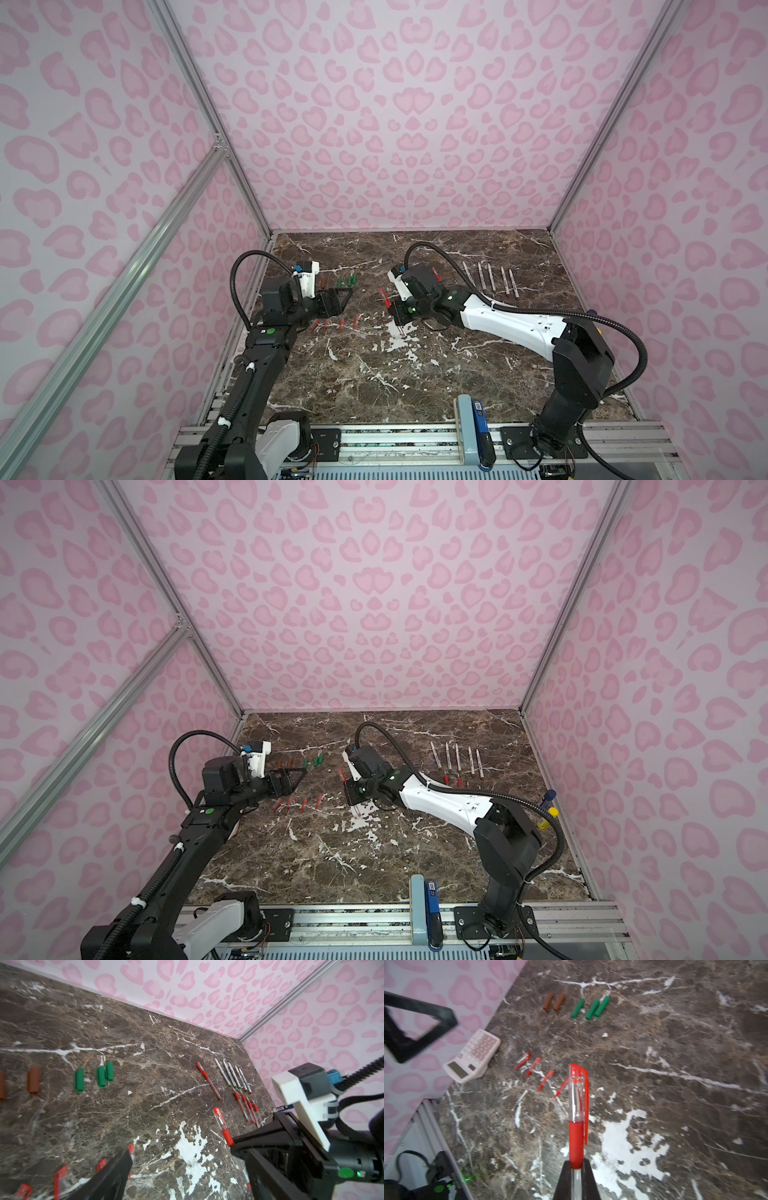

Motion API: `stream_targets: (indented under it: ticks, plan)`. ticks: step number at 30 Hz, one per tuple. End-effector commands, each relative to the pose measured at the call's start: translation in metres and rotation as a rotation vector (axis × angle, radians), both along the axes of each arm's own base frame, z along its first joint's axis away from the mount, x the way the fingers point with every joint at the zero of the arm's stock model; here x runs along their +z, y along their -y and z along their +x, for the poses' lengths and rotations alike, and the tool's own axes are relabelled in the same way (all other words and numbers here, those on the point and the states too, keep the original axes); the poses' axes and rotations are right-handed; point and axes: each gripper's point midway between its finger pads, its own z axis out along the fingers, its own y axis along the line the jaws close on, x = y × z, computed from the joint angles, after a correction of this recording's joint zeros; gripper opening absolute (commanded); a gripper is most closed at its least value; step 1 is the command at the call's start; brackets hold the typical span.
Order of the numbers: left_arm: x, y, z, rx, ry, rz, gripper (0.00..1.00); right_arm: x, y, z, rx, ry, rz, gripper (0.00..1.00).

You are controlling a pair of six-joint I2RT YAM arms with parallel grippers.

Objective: Open the pen caps
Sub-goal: 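Lift the red pen and bring its cap into the left gripper, then hold the red cap with the left gripper while the right gripper pulls the pen away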

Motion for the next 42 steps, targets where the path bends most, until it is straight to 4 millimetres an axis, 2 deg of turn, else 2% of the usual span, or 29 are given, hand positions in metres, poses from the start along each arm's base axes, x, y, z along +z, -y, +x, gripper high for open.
stream_targets:
  ticks: [1, 4, 8, 16, 20, 22, 25, 28, 33, 36, 39, 42]
  plan:
    - [0.010, 0.010, 0.007, -0.011, 0.005, -0.070, 0.84, 0.025, -0.023, -0.001, -0.004, 0.042, 0.113, 0.00]
    - [0.015, 0.025, 0.006, -0.078, 0.015, -0.124, 0.83, 0.031, -0.039, -0.011, 0.055, 0.028, 0.157, 0.00]
    - [0.015, 0.029, 0.010, -0.077, -0.029, -0.177, 0.79, 0.038, -0.047, -0.019, 0.072, 0.043, 0.163, 0.00]
    - [0.011, 0.042, 0.008, -0.109, -0.054, -0.190, 0.59, 0.038, -0.059, -0.027, 0.101, 0.044, 0.153, 0.00]
    - [0.012, 0.041, 0.011, -0.096, -0.072, -0.187, 0.38, 0.042, -0.060, -0.027, 0.105, 0.048, 0.142, 0.00]
    - [0.014, 0.040, 0.012, -0.088, -0.061, -0.184, 0.22, 0.042, -0.061, -0.028, 0.108, 0.053, 0.151, 0.00]
    - [0.014, 0.040, 0.012, -0.083, -0.063, -0.183, 0.04, 0.041, -0.063, -0.029, 0.117, 0.044, 0.137, 0.00]
    - [0.016, 0.039, 0.010, -0.079, -0.063, -0.188, 0.04, 0.043, -0.065, -0.029, 0.117, 0.057, 0.147, 0.01]
    - [0.020, 0.040, 0.006, -0.088, -0.048, -0.195, 0.04, 0.029, -0.065, -0.028, 0.117, 0.038, 0.112, 0.18]
    - [0.020, 0.041, 0.005, -0.086, -0.053, -0.199, 0.04, 0.026, -0.067, -0.028, 0.117, 0.044, 0.125, 0.24]
    - [0.022, 0.041, 0.006, -0.090, -0.059, -0.208, 0.04, 0.021, -0.070, -0.029, 0.125, 0.035, 0.110, 0.24]
    - [0.025, 0.042, 0.006, -0.091, -0.060, -0.210, 0.04, 0.019, -0.072, -0.027, 0.132, 0.033, 0.102, 0.16]
